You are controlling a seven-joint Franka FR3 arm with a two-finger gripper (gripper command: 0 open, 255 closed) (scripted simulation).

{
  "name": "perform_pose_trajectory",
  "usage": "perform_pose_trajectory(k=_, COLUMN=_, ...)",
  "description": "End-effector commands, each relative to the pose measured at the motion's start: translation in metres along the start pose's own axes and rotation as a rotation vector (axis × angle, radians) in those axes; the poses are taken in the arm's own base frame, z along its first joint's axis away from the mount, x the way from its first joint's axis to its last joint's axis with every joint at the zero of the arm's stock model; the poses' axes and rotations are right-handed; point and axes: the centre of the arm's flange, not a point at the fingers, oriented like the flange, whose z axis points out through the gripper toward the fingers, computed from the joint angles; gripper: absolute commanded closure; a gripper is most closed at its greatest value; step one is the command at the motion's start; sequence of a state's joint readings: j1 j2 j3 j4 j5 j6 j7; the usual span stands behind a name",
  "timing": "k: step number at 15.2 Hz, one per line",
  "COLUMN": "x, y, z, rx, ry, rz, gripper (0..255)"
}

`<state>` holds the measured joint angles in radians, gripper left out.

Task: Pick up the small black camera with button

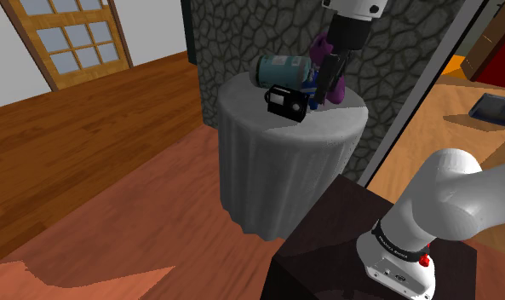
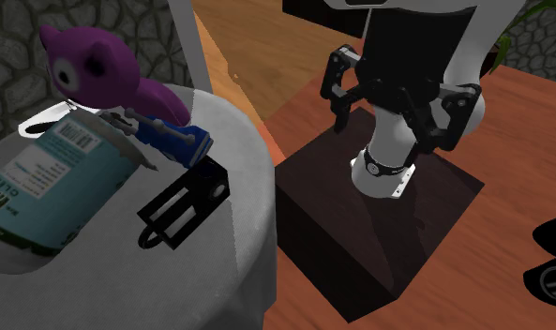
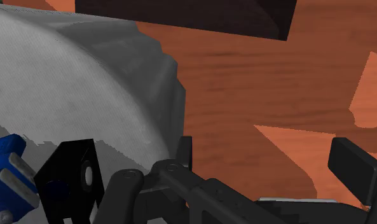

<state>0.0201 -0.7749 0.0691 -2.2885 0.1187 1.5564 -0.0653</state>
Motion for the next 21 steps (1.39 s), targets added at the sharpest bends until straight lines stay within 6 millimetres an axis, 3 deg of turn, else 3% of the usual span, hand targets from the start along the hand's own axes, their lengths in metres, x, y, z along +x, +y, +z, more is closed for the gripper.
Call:
perform_pose_trajectory(k=1, x=0.000, y=0.000, z=0.000, rx=0.000, ry=0.000, rz=0.000, gripper=0)
perform_pose_trajectory(k=21, x=0.158, y=0.177, z=0.090, rx=-0.117, ry=-0.028, rz=-0.016, gripper=0)
